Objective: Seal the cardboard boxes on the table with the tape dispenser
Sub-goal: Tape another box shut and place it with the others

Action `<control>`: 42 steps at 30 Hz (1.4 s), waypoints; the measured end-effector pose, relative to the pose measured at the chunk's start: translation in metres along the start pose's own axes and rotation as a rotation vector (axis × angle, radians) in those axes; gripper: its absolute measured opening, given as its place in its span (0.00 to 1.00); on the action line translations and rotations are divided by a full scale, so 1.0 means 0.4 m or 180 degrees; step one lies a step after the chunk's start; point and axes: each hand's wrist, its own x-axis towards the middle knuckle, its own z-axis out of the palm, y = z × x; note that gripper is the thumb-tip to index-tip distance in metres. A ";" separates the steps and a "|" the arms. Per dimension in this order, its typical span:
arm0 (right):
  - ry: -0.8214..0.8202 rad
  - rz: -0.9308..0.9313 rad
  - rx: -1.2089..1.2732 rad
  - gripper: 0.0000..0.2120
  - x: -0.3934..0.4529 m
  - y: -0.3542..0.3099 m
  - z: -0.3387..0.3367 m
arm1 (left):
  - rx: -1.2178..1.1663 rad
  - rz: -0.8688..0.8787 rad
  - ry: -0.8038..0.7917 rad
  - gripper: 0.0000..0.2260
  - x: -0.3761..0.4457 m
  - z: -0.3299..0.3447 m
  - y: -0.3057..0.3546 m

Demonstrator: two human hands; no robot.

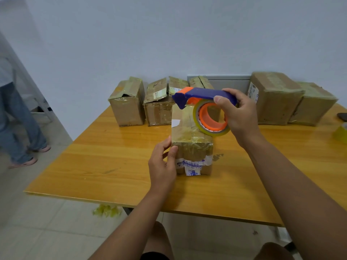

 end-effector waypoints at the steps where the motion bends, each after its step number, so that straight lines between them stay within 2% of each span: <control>1: -0.0003 -0.0001 0.0010 0.19 -0.001 -0.001 0.000 | 0.0033 0.0072 -0.0064 0.17 -0.003 -0.002 0.001; 4: 0.0005 -0.0011 0.0034 0.19 -0.006 -0.004 0.000 | 0.0114 0.0161 -0.0121 0.18 0.000 -0.002 0.002; 8: 0.0032 -0.0007 0.0116 0.14 -0.009 -0.008 -0.002 | 0.0211 0.0055 -0.0153 0.18 0.008 -0.001 0.011; 12: 0.0067 -0.0033 0.0092 0.10 -0.012 -0.006 -0.003 | 0.0233 -0.0088 -0.0229 0.25 0.017 -0.007 0.025; 15: 0.0099 -0.0032 0.0140 0.10 -0.011 -0.010 -0.004 | 0.0527 0.0316 -0.0141 0.16 0.029 0.002 0.030; 17: 0.0104 0.0002 0.0185 0.10 -0.010 -0.011 -0.007 | 0.0597 0.0398 -0.0200 0.13 0.034 0.001 0.030; 21: 0.0088 -0.0008 0.0210 0.10 -0.014 -0.011 -0.006 | 0.0758 0.0339 -0.0570 0.22 0.040 -0.017 0.025; 26: 0.0128 0.0018 0.0222 0.10 -0.011 -0.011 -0.006 | 0.1080 0.0383 -0.0443 0.23 0.040 0.000 0.031; 30: 0.0132 0.0015 0.0213 0.11 -0.016 -0.005 -0.005 | 0.1167 0.0323 -0.0610 0.27 0.044 -0.011 0.024; 35: 0.0171 0.0019 0.0238 0.10 -0.015 -0.010 -0.002 | 0.1458 0.0479 -0.0549 0.27 0.042 -0.002 0.040; 39: 0.0291 0.0132 0.0268 0.13 -0.022 -0.008 -0.011 | 0.1471 0.0760 -0.0730 0.30 0.030 -0.007 0.044; 42: 0.0619 0.0224 0.0469 0.14 -0.029 0.006 -0.045 | 0.1454 0.0905 -0.0792 0.24 0.033 -0.007 0.062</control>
